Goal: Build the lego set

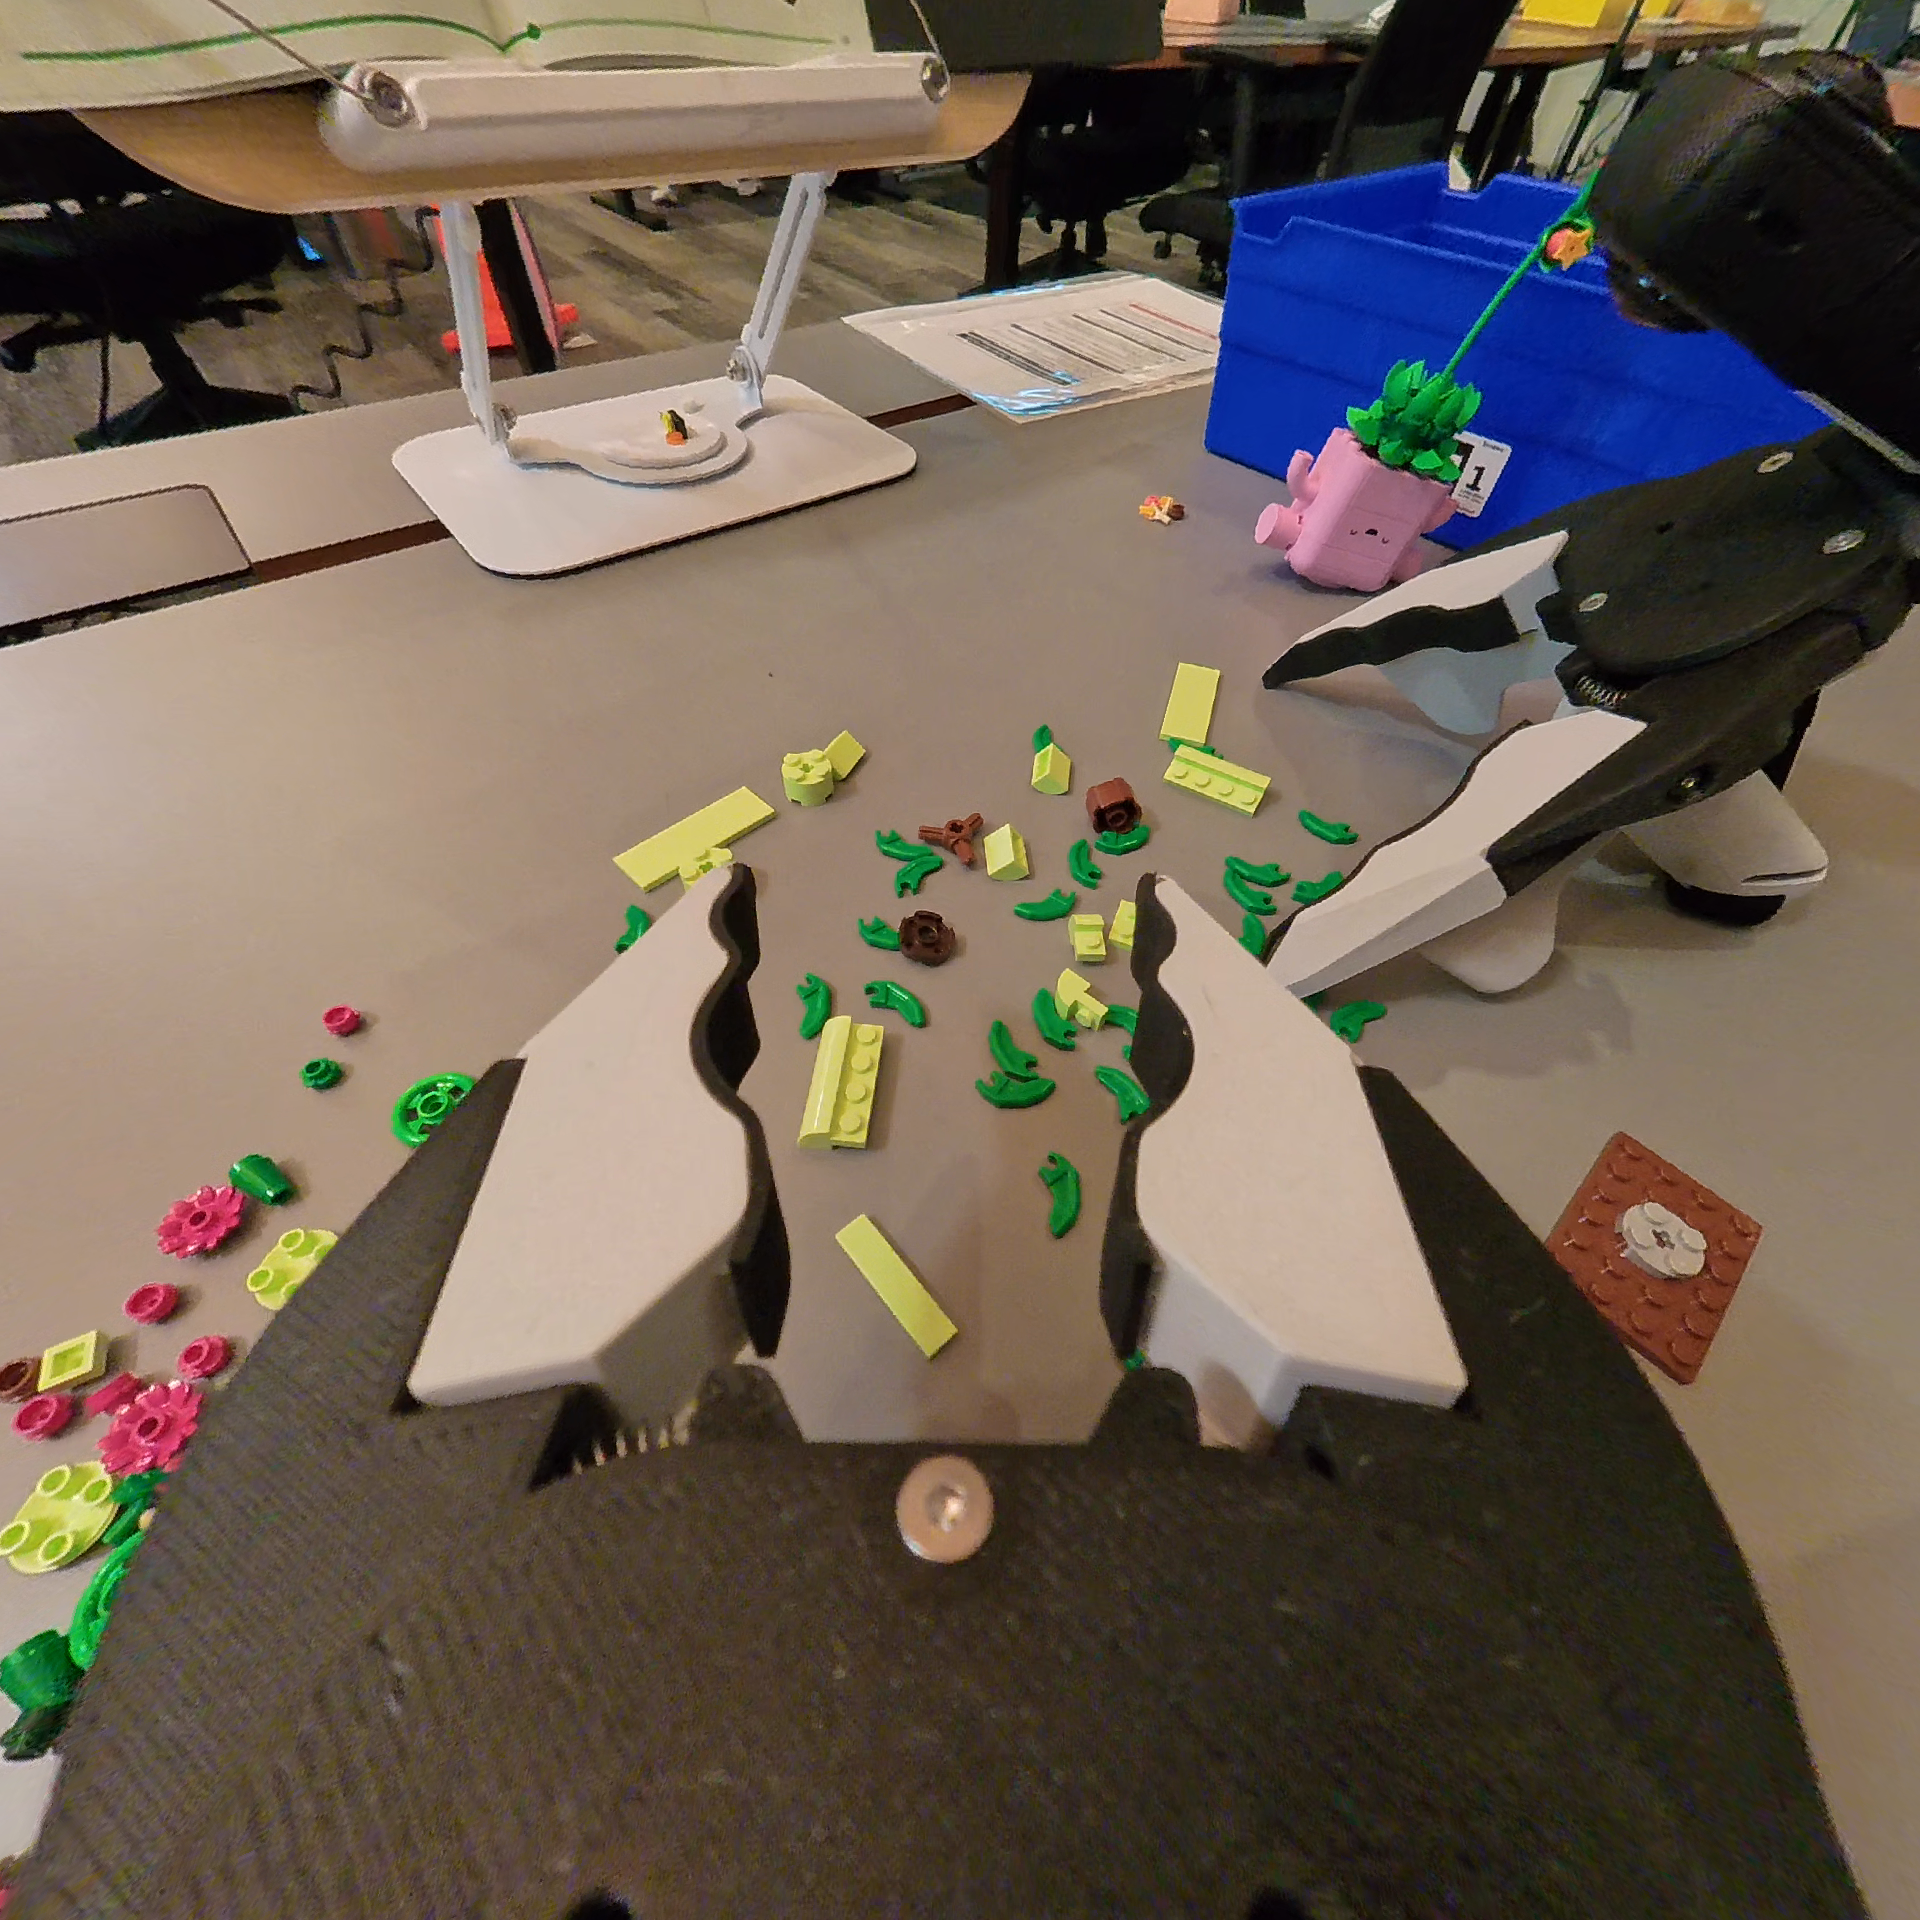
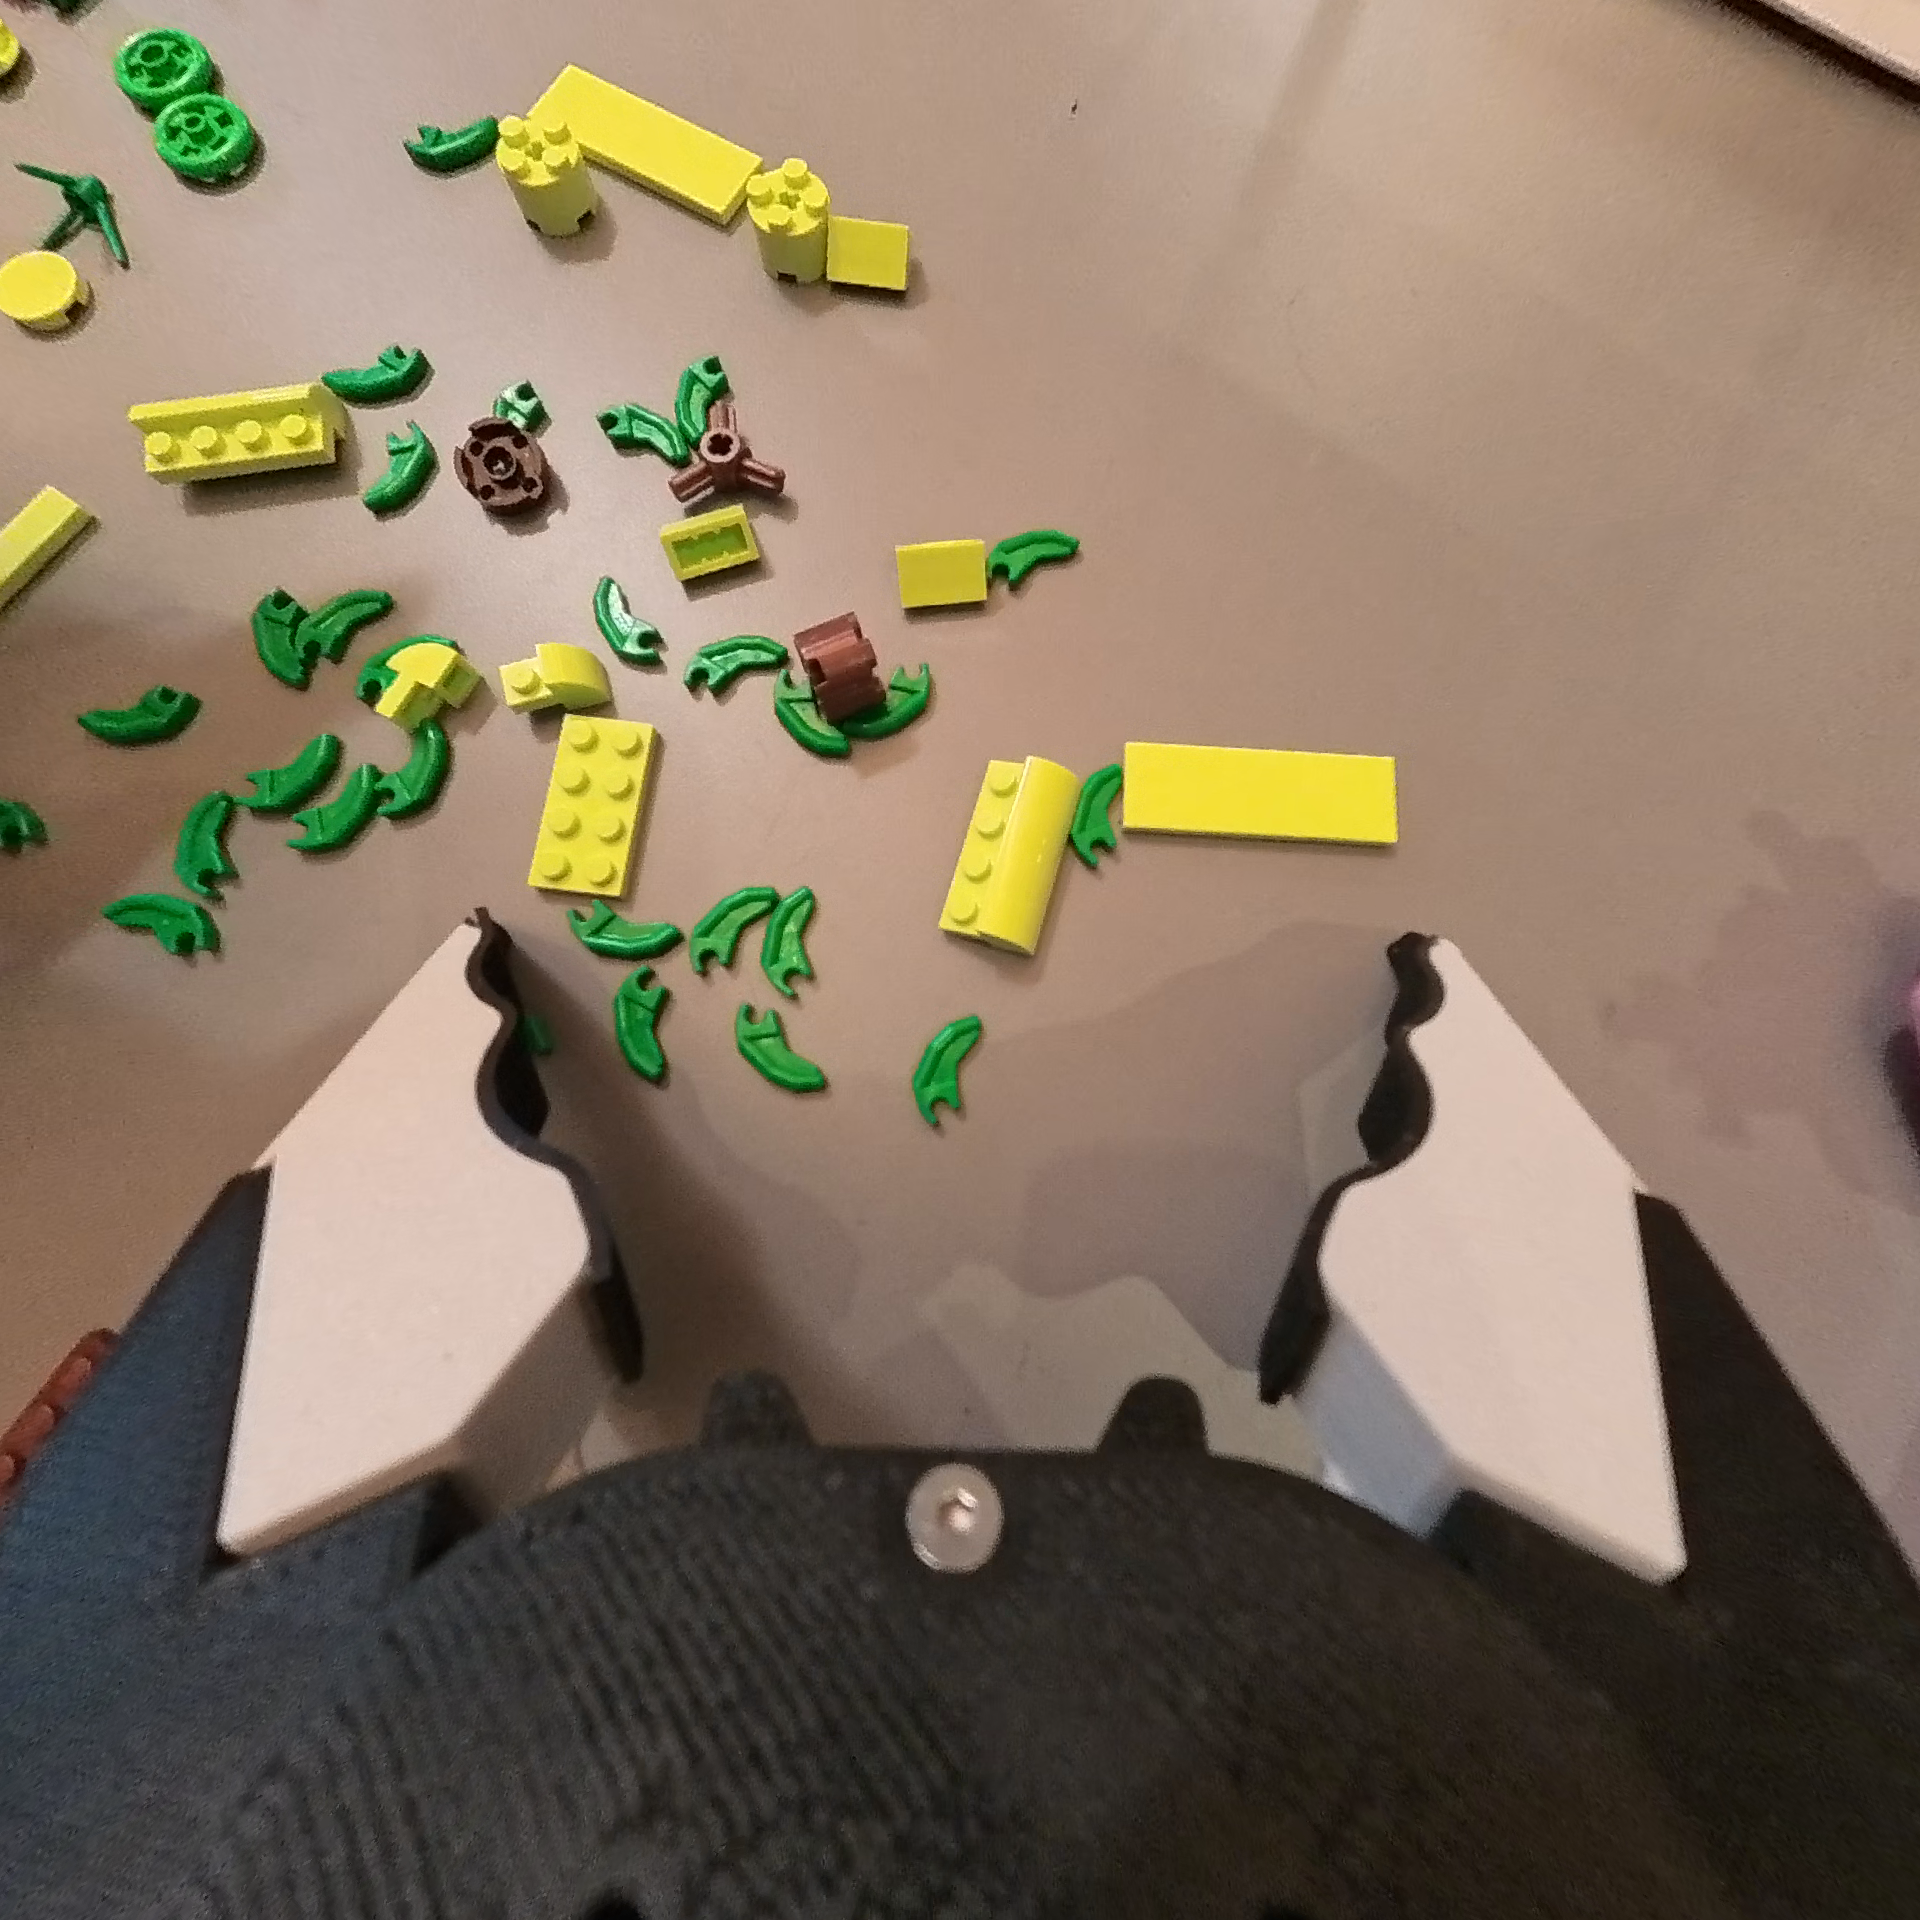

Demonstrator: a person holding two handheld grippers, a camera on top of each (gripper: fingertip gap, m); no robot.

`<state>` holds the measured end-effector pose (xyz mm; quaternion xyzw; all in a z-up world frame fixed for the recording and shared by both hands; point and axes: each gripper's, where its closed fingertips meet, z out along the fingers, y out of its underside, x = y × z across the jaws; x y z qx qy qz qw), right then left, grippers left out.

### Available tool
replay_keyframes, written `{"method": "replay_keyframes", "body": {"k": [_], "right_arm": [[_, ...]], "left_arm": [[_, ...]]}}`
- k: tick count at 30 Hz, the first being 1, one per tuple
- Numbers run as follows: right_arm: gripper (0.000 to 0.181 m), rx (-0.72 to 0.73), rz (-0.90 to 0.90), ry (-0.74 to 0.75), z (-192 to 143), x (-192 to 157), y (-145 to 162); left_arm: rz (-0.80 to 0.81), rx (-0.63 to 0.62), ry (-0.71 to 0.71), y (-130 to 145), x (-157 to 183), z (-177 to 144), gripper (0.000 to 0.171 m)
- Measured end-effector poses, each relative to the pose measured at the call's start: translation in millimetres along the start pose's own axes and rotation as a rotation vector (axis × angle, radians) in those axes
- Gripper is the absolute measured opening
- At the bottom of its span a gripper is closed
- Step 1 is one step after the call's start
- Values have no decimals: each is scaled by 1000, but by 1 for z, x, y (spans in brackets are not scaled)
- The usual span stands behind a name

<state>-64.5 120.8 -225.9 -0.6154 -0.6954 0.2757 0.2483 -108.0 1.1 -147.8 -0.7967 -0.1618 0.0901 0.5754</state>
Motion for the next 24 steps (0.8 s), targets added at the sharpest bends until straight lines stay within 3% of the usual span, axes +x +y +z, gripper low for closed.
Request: {"method": "replay_keyframes", "body": {"k": [24], "right_arm": [[159,0,0,0,0,0,0]], "left_arm": [[35,-23,-9,3,3,2,69]]}}
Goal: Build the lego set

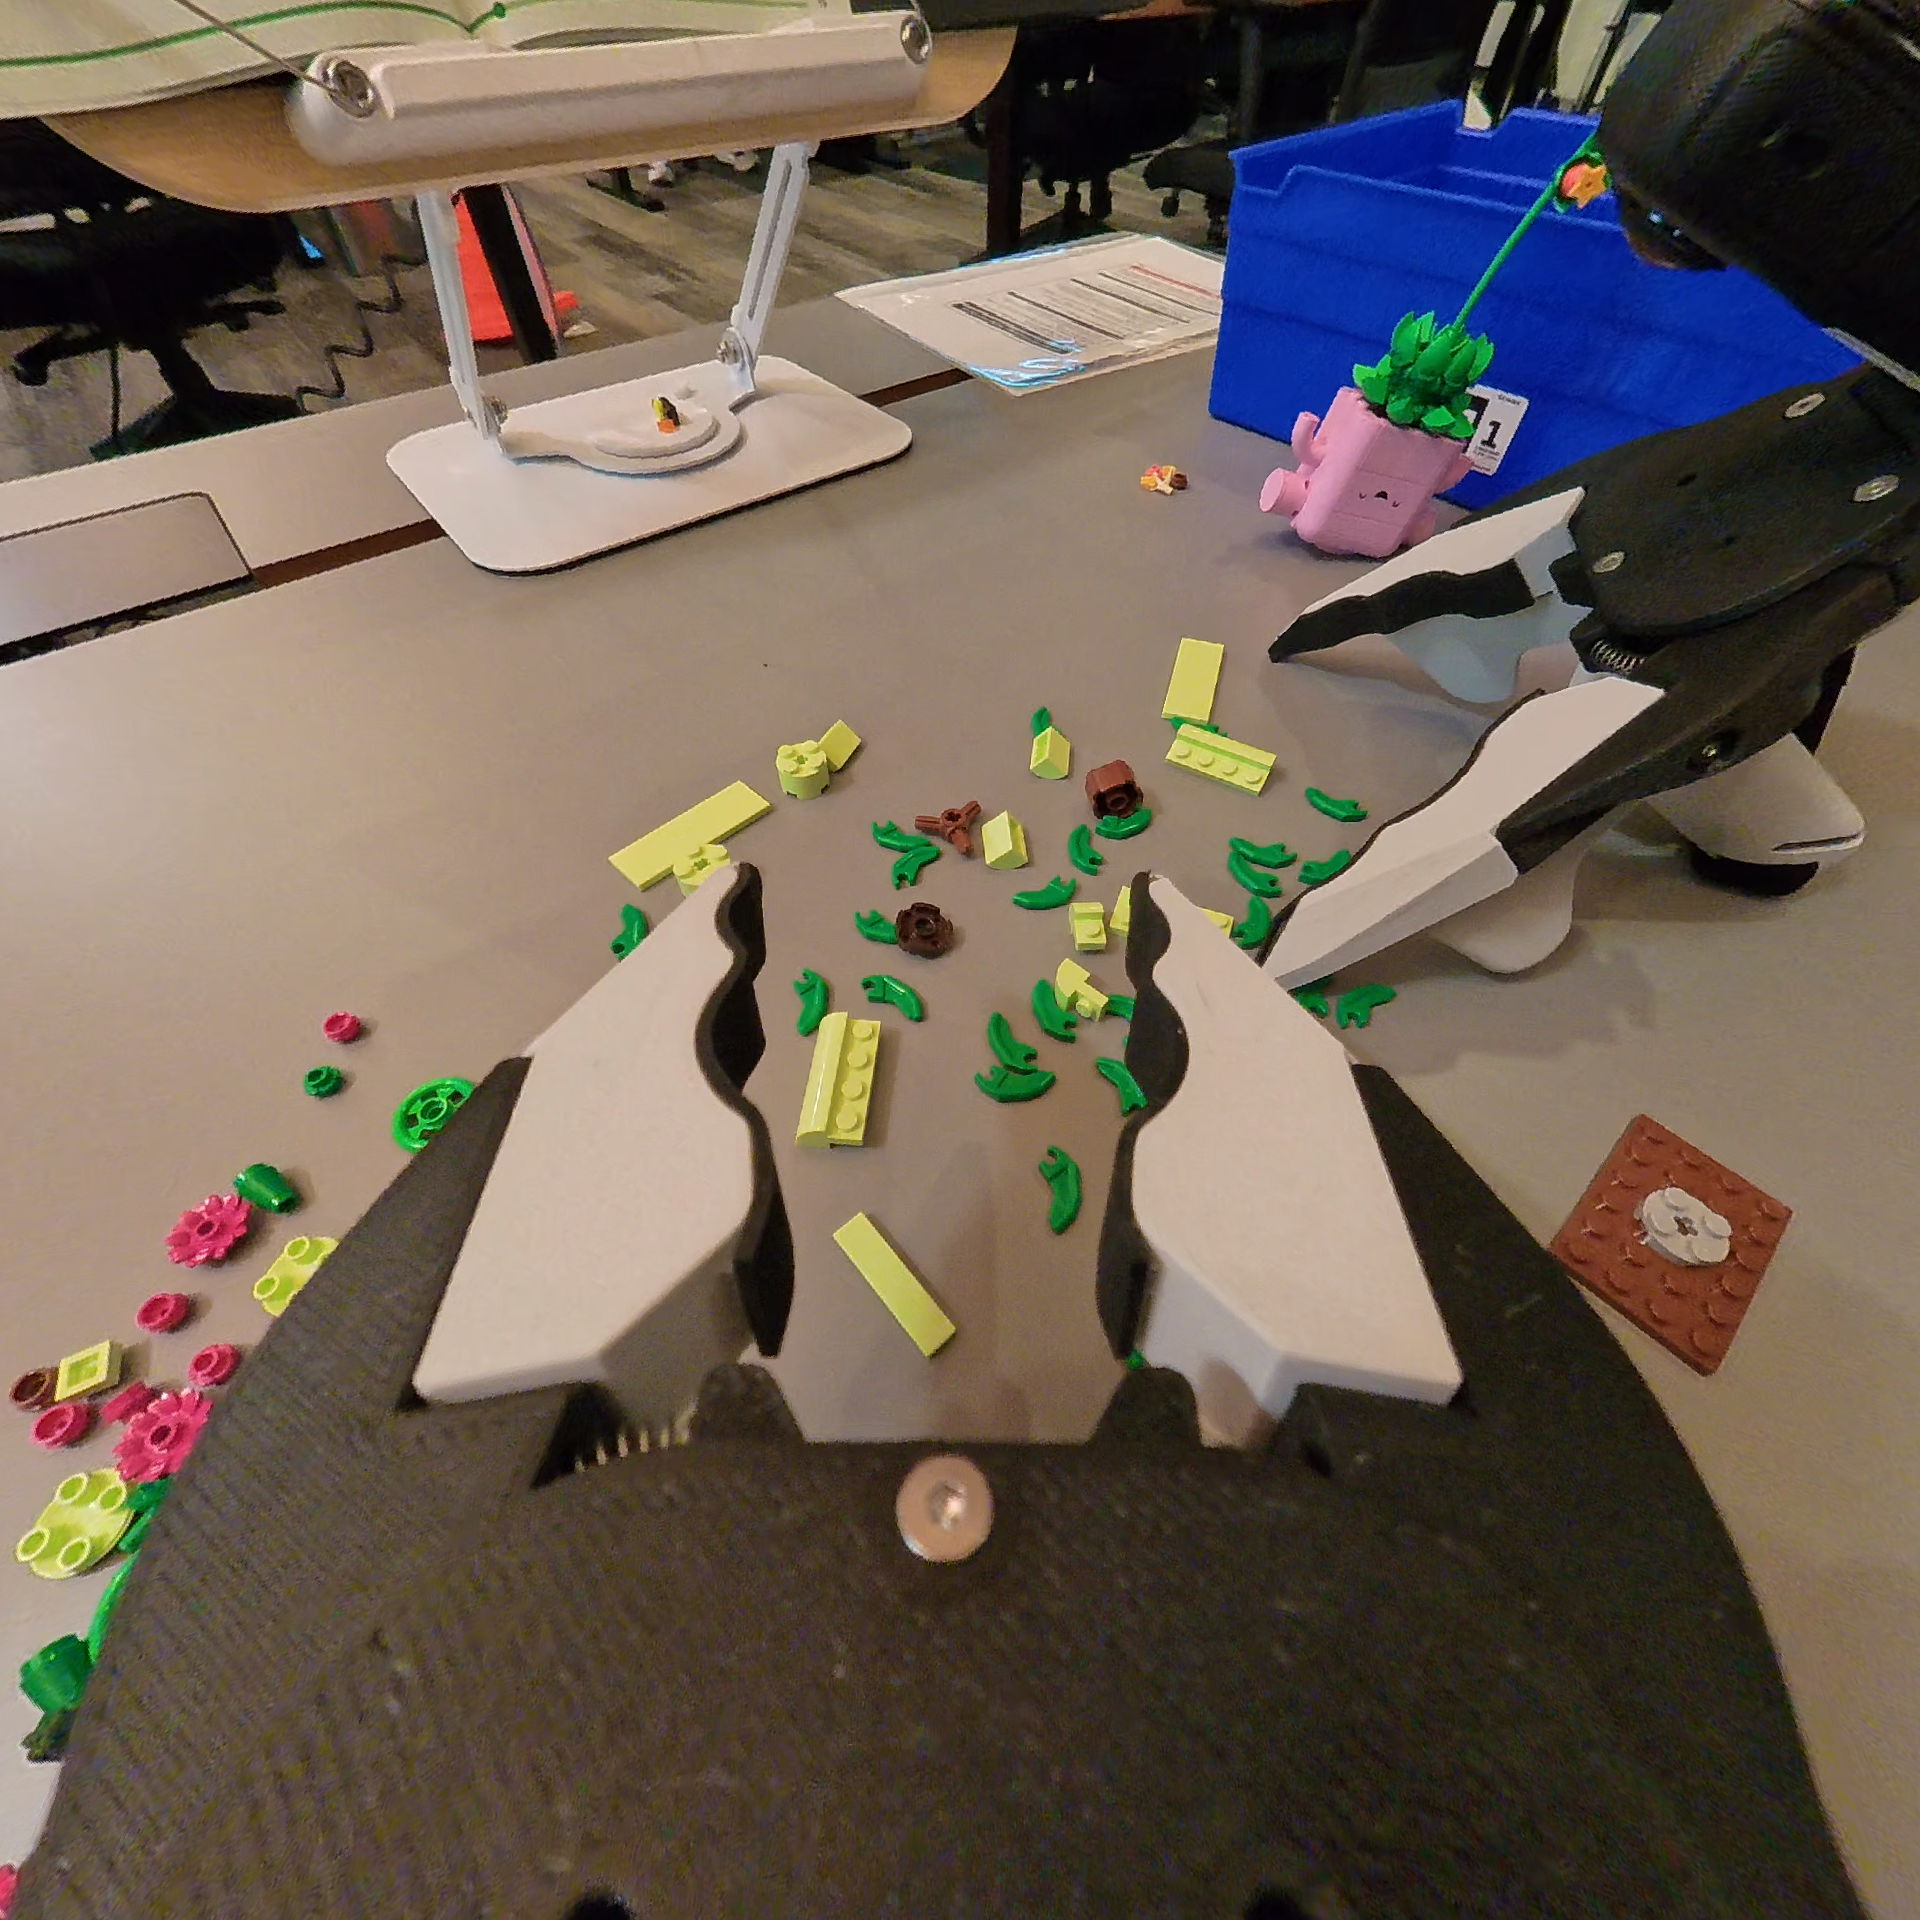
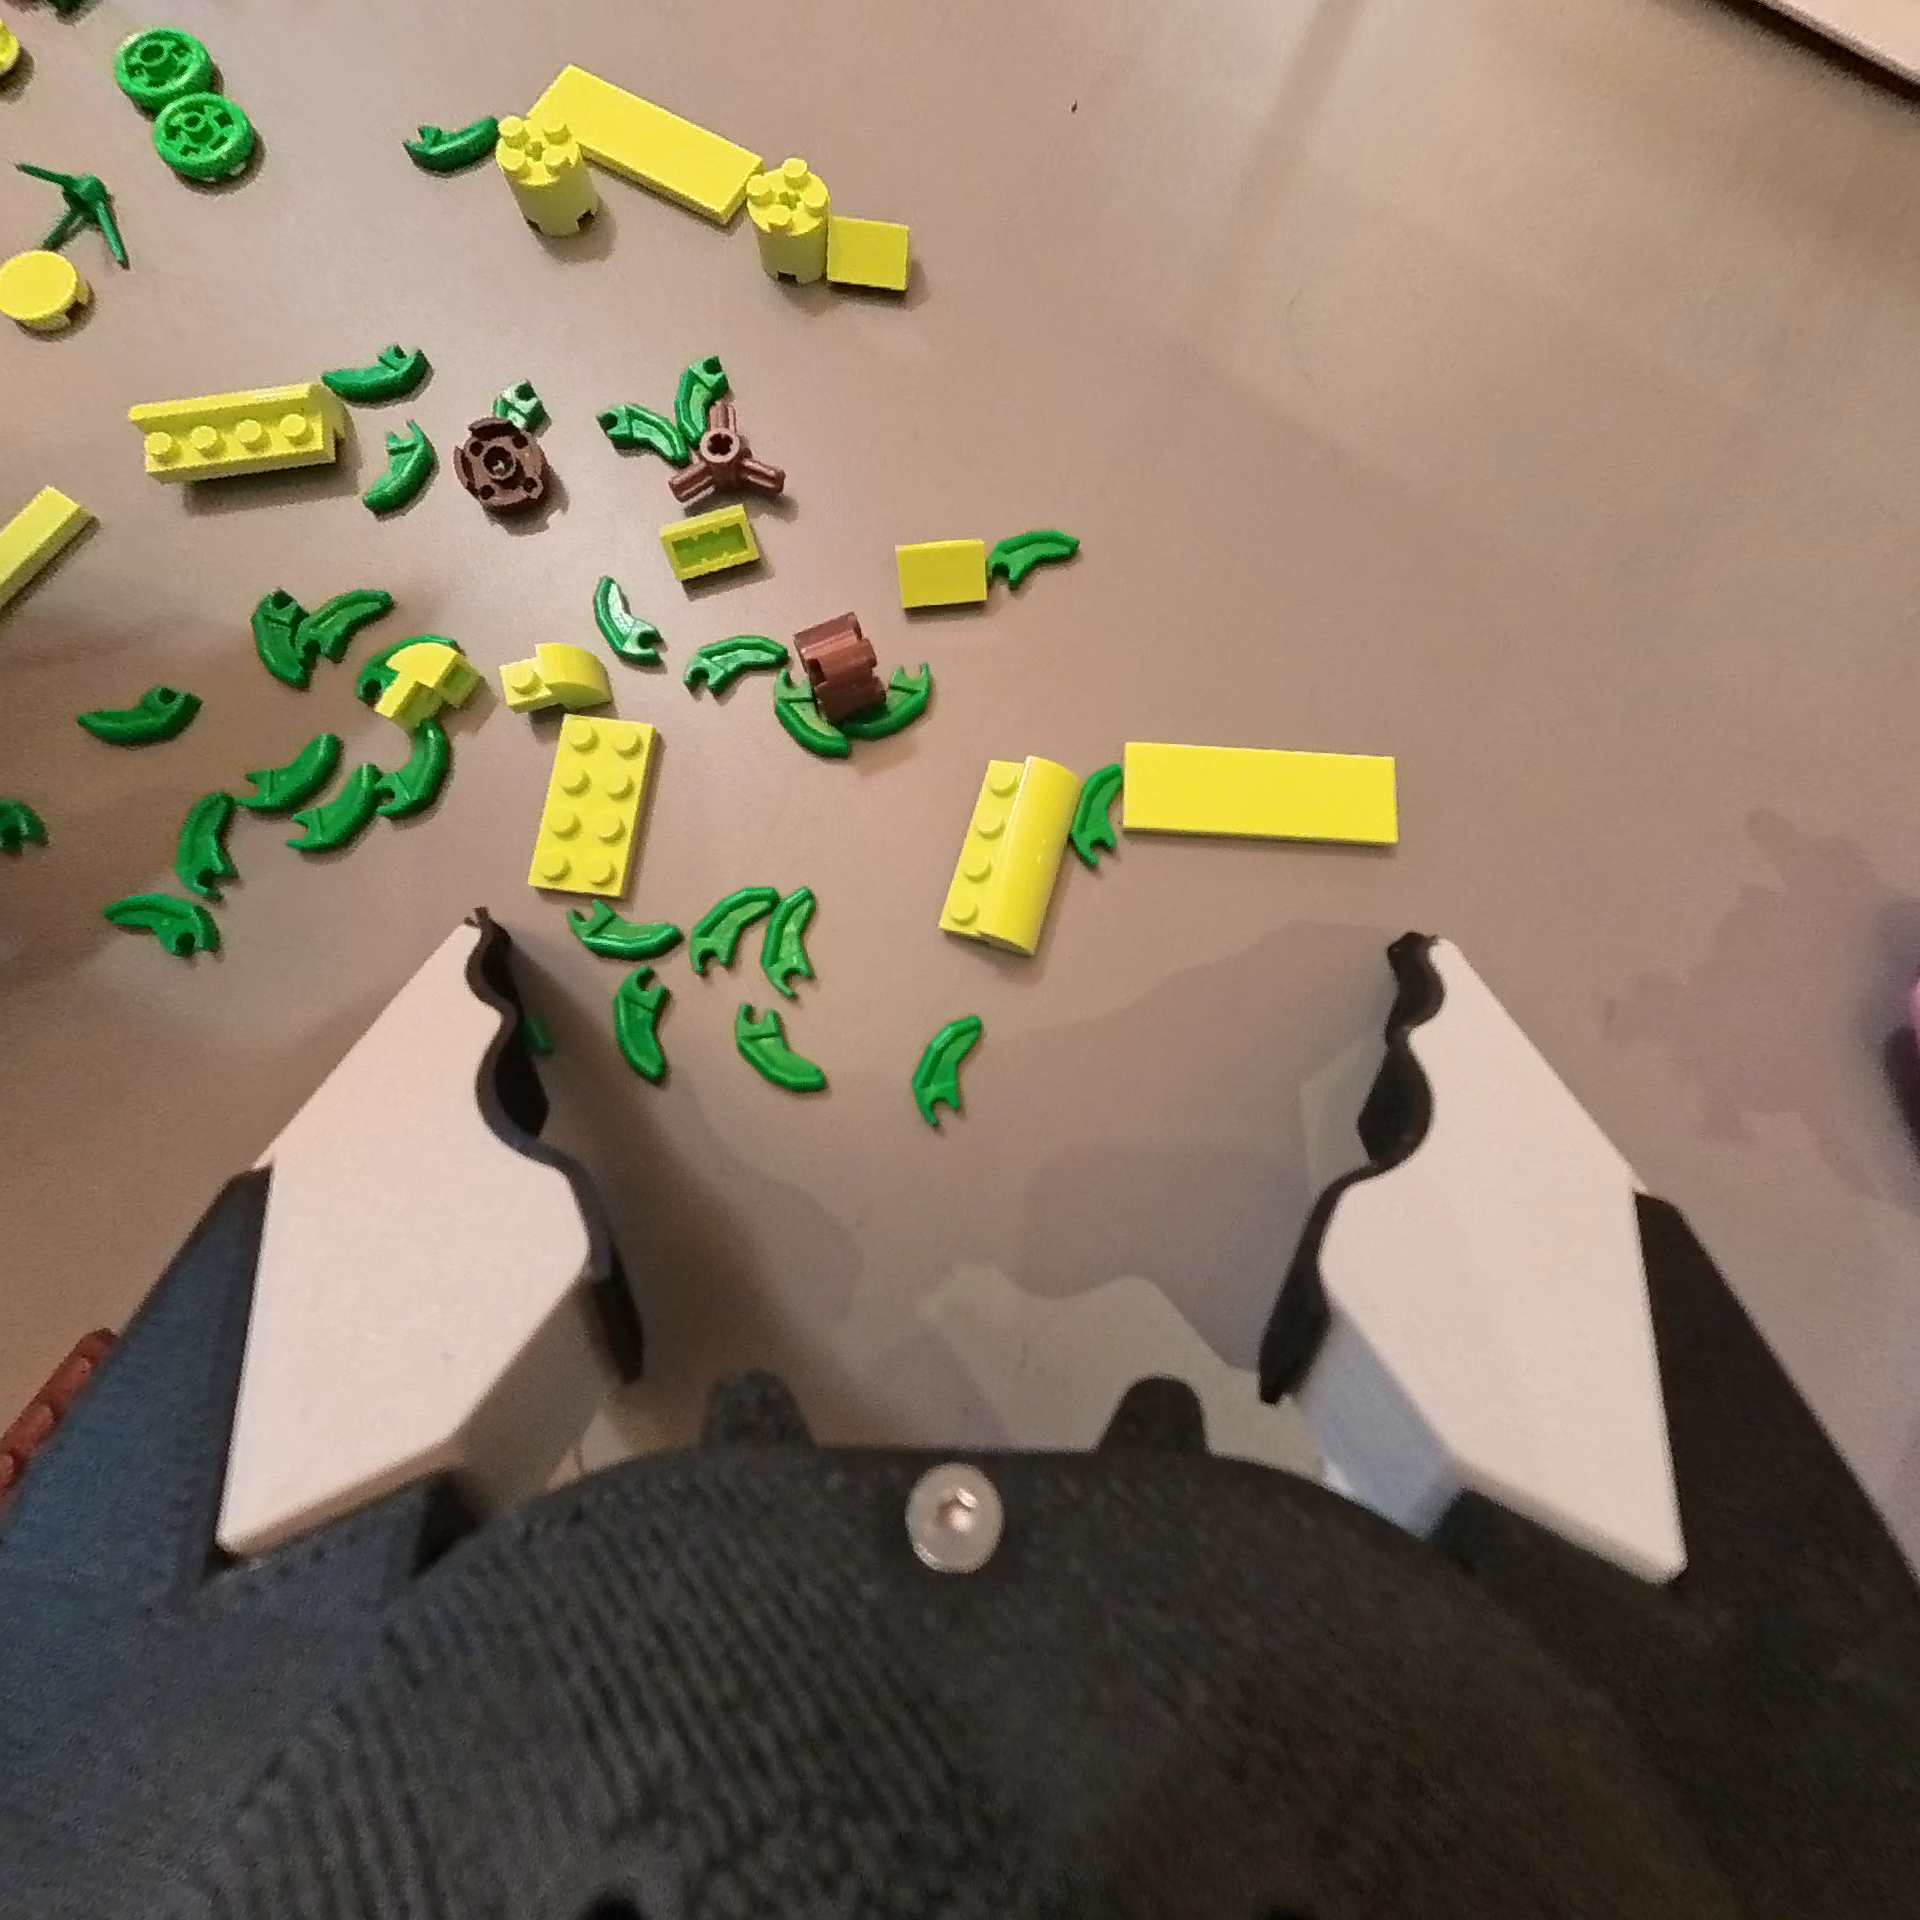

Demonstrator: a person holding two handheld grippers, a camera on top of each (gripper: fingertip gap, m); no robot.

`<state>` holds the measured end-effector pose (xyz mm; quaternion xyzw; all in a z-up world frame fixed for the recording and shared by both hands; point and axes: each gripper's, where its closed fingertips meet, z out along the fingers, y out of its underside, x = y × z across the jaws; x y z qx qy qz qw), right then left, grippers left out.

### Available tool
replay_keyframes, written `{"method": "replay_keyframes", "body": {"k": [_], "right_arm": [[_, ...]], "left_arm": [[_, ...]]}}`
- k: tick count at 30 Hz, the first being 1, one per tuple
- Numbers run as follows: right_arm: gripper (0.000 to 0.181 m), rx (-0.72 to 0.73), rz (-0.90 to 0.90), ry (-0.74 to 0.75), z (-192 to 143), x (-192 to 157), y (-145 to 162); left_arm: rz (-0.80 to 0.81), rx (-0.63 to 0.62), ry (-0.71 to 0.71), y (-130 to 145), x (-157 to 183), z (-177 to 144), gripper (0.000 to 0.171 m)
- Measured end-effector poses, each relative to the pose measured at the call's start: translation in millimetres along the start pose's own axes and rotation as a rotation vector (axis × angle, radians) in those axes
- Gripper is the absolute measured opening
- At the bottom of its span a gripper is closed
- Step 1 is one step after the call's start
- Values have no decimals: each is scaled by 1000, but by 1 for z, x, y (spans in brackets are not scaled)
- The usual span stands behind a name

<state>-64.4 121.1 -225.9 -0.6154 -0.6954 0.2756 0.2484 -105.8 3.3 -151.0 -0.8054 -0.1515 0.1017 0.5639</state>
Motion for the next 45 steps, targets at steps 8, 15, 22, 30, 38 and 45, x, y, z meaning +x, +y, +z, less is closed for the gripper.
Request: {"method": "replay_keyframes", "body": {"k": [8,15,22,30,38,45], "right_arm": [[159,0,0,0,0,0,0],[159,0,0,0,0,0,0],[159,0,0,0,0,0,0],[159,0,0,0,0,0,0],[159,0,0,0,0,0,0],[159,0,0,0,0,0,0]], "left_arm": [[-11,23,6,-3,-1,-2,67],[3,93,27,-11,3,-9,66],[-38,70,-114,-8,-14,-9,68],[-262,33,-292,0,-41,-21,68],[-392,3,-466,-8,-58,-50,68],[-388,-4,-527,-26,-60,-52,68]]}}
